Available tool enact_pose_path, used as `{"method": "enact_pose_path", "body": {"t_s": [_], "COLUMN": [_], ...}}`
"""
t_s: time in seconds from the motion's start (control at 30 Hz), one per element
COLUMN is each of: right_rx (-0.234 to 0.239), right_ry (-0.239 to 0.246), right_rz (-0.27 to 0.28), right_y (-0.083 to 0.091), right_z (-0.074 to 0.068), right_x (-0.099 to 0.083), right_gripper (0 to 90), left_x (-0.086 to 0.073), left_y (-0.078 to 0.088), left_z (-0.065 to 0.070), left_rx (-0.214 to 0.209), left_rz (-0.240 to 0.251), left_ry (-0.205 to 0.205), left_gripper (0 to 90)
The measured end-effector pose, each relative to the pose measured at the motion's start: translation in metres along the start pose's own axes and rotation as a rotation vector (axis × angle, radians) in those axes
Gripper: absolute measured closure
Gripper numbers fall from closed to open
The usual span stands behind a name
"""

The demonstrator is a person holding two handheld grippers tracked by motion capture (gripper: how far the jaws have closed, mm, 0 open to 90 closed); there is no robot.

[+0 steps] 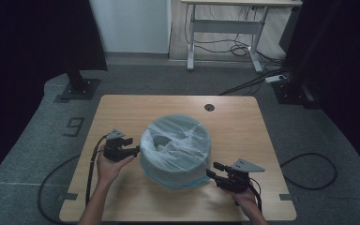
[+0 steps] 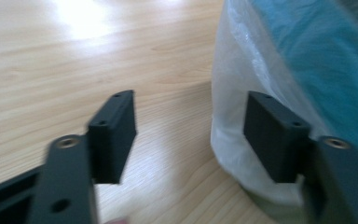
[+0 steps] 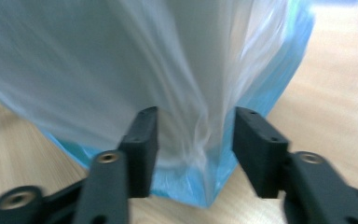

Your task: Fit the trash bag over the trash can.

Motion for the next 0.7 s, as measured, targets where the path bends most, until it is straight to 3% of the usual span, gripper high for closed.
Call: {"method": "enact_pose_path", "body": {"t_s": [0.17,0.3,0.4,0.5,0.7], "right_rx": [0.007,0.028,0.039,0.042,0.004], "right_ry": [0.002,0.009,0.006,0.003,-0.026], "right_rz": [0.044,0.037,0.037,0.037,0.046], "right_y": [0.008,0.012,0.017,0.021,0.033], "right_z": [0.001,0.001,0.002,0.005,0.019], "right_x": [0.005,0.002,0.001,0.000,-0.004], "right_gripper": [43.6,42.3,41.7,40.4,39.1], "left_x": [0.004,0.015,0.022,0.035,0.061], "left_y": [0.023,0.045,0.052,0.061,0.073], "left_z": [0.004,0.019,0.026,0.037,0.067], "left_rx": [0.000,-0.056,-0.071,-0.115,-0.176], "left_rz": [0.054,0.071,0.076,0.087,0.088], "left_ry": [-0.038,-0.131,-0.147,-0.153,-0.195], "left_gripper": [29.8,30.0,29.0,27.8,26.5]}}
Point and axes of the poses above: each handheld gripper's, and its own axes: y roughly backward along the jaws, x roughly out of its top, z roughly to its right, the point moved 6 cm from there along -y, roughly forward along the jaws, and after that the axes turned 10 degrees about -x, right-handed, at the moved point
